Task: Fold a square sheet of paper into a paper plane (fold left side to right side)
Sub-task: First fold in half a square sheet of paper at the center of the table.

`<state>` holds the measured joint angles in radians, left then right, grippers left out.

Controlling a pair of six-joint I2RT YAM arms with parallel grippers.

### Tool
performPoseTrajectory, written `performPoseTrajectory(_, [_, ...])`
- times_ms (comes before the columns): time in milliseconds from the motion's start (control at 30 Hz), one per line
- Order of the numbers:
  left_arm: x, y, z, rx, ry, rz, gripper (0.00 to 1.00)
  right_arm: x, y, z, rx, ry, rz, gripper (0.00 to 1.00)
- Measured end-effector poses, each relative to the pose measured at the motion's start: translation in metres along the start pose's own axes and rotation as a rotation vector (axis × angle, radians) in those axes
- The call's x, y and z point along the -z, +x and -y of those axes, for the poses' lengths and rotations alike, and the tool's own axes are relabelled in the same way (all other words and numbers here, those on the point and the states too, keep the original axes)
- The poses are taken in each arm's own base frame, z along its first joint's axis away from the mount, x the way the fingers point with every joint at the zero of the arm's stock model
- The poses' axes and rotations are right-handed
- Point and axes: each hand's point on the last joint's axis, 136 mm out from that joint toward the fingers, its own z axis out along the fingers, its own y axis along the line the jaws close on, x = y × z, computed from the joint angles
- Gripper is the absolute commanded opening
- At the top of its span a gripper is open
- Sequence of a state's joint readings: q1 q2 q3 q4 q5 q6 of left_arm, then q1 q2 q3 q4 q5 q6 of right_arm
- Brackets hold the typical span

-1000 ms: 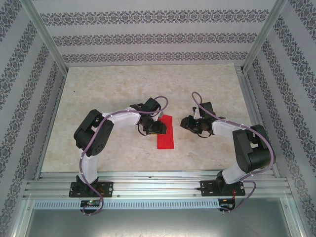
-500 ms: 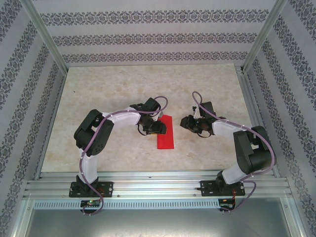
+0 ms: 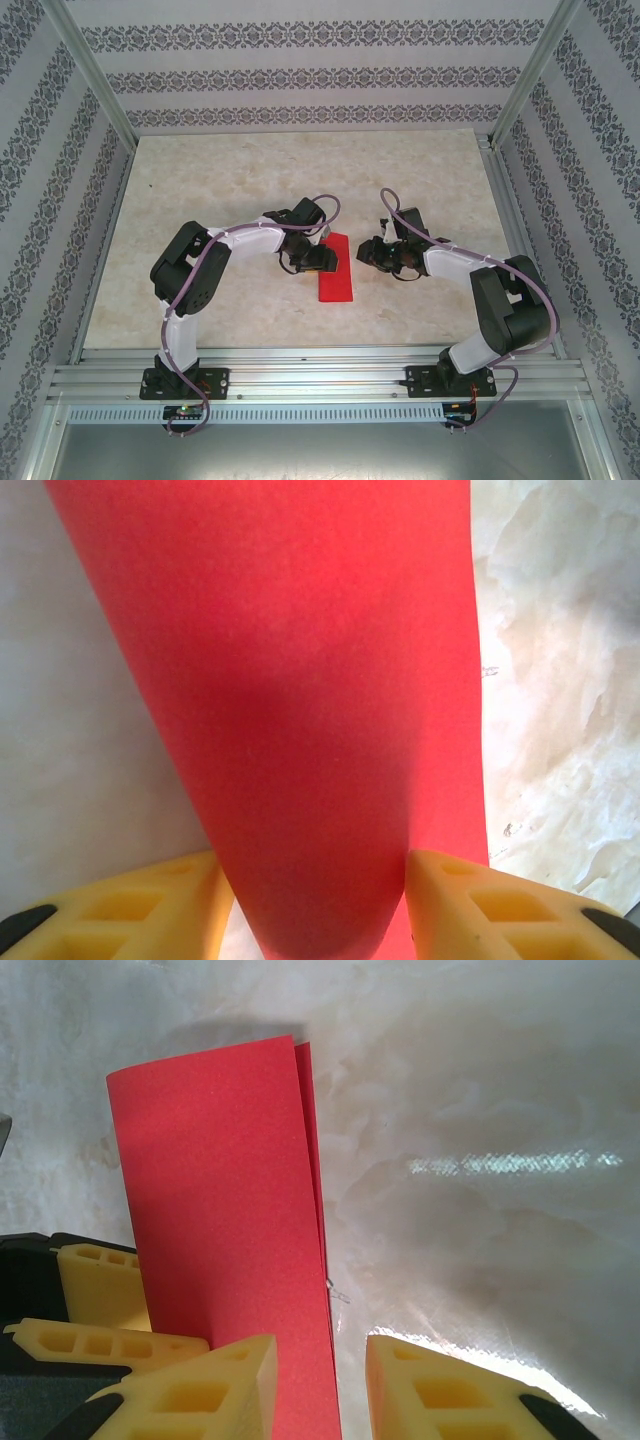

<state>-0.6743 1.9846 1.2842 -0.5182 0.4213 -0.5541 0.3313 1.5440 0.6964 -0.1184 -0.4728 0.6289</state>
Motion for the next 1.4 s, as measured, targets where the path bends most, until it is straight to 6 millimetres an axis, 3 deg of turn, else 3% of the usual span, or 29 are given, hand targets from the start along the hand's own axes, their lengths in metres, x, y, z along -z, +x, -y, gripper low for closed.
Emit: performPoseTrajectory(1400, [-0.0003,0.0013,-0.0015,-0.045,-0.012,-0.013,0.5,-0.0043,0.0043,-0.0011,0.005,0.001,-0.014,0.28])
